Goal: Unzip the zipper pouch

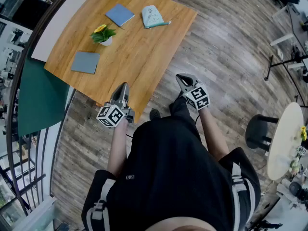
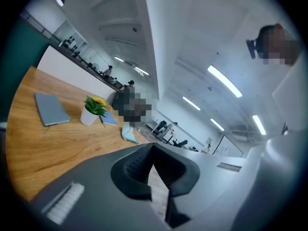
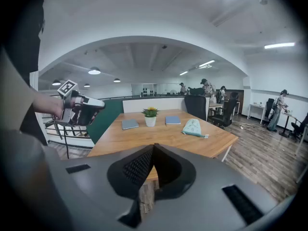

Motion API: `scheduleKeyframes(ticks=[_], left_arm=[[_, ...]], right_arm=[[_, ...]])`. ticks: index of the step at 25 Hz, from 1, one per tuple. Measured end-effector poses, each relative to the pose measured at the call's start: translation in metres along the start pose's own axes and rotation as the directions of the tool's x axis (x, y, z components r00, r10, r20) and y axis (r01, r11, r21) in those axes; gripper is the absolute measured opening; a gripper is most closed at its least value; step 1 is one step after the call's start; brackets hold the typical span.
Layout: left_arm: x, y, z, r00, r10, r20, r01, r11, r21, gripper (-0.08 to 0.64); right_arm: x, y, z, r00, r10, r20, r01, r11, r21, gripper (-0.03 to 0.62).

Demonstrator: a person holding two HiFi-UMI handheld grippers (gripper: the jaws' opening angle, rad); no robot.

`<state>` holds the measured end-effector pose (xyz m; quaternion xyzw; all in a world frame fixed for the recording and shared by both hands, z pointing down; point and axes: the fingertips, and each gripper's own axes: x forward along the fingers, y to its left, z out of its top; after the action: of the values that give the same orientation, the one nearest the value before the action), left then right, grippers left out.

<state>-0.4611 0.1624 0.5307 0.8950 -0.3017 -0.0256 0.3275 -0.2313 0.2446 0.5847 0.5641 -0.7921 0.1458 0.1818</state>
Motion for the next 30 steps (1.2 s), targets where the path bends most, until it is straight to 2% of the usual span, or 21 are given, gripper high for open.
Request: scheduleKeyframes(ticks=[3, 11, 14, 17, 19, 21, 26, 30], left_arm=[[0.001, 0.008, 0.009, 1.0, -0.002, 0.027, 0.003, 1.0, -0.024, -0.005], [0.003, 0.022, 0.017, 1.0, -0.006, -0.001, 0.006, 1.0, 0.022, -0.005], [0.005, 0.022, 0.014, 0.999, -0.005, -0.044, 0.01, 0.995, 0.104, -0.005], [0.007, 0.021, 0.012, 0.996, -0.002, -0.094, 0.023, 0.977, 0.214, -0.005], [0.006, 0.019, 0.012, 0.993, -0.004, -0.116, 0.034, 0.966, 0.256, -0.005], [0.006, 0.019, 0.013, 0.993, -0.01, -0.115, 0.039, 0.967, 0.253, -0.005], [0.006, 0.025, 0.018, 0.997, -0.017, -0.07, 0.029, 0.986, 0.167, -0.003], [0.007, 0.03, 0.02, 0.998, -0.002, -0.061, 0.012, 0.988, 0.155, -0.002]], right_arm=[[0.004, 0.003, 0.005, 1.0, 0.004, 0.008, -0.004, 1.0, -0.004, 0.002], [0.012, 0.011, 0.008, 1.0, -0.012, 0.011, 0.012, 1.0, -0.002, 0.002], [0.013, 0.009, 0.01, 0.999, -0.04, 0.03, 0.04, 0.999, 0.019, 0.003], [0.015, 0.01, 0.012, 0.998, -0.049, 0.036, 0.048, 0.998, 0.031, 0.002], [0.017, 0.013, 0.011, 0.998, -0.046, 0.029, 0.046, 0.999, 0.029, 0.003], [0.019, 0.015, 0.011, 0.999, -0.044, 0.026, 0.043, 0.999, 0.029, 0.003], [0.021, 0.013, 0.011, 0.998, -0.047, 0.028, 0.047, 0.998, 0.03, 0.003], [0.02, 0.009, 0.009, 0.998, -0.056, 0.024, 0.055, 0.998, 0.041, 0.009]])
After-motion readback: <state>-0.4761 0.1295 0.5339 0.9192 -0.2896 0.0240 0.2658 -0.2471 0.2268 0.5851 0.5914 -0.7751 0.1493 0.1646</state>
